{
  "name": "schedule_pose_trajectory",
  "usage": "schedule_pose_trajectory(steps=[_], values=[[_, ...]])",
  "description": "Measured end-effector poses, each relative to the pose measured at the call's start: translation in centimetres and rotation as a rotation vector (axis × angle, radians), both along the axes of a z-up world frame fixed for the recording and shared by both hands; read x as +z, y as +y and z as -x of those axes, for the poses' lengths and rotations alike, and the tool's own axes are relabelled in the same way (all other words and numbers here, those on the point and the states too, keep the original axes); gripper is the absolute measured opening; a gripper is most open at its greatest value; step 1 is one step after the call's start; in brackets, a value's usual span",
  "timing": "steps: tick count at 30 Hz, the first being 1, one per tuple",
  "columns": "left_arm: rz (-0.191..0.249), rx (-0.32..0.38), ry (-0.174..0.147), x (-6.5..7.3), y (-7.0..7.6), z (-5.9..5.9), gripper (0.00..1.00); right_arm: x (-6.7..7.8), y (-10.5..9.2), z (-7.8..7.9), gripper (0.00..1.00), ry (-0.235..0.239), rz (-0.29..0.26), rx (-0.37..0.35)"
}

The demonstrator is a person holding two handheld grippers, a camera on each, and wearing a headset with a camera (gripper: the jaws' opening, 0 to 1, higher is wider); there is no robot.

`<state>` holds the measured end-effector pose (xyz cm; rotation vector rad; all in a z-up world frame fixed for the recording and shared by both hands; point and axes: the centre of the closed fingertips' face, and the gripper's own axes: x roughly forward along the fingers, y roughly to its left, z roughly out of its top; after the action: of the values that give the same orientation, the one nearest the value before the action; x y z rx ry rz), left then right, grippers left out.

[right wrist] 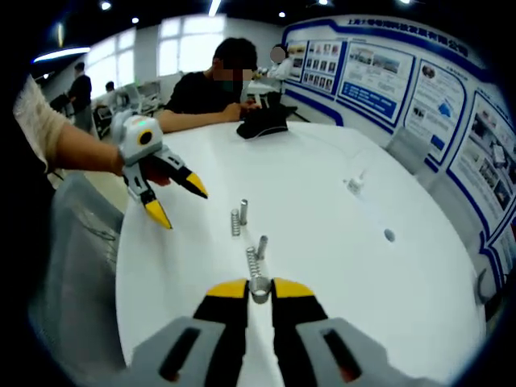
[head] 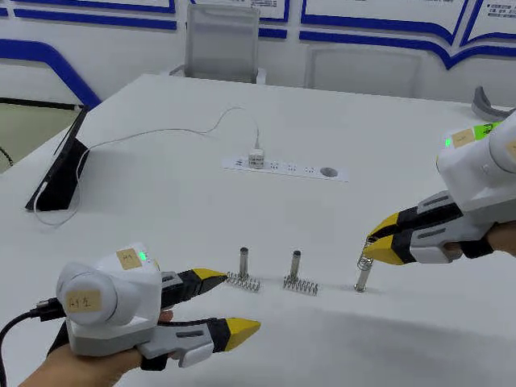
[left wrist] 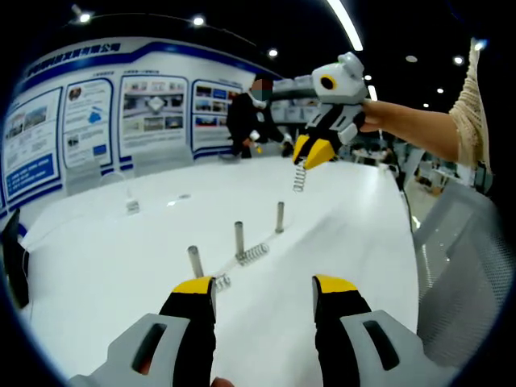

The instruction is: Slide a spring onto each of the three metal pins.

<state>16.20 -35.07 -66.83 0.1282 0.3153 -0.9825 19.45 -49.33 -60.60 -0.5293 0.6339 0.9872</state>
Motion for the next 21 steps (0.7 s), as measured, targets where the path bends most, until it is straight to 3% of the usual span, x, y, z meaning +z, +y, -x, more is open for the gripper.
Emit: schedule_pose_trajectory(steps=[12, 21], values=[[0.002, 0.006, 0.004, -0.1, 0.2, 0.0, 0.49, -0.9, -1.7, -2.6, 0.12, -0.011, 0.002, -0.098], [0.002, 0.013, 0.007, -0.1, 0.5, 0.0, 0.49, -2.6, -2.4, -3.7, 0.12, 0.013, -0.019, -0.153]])
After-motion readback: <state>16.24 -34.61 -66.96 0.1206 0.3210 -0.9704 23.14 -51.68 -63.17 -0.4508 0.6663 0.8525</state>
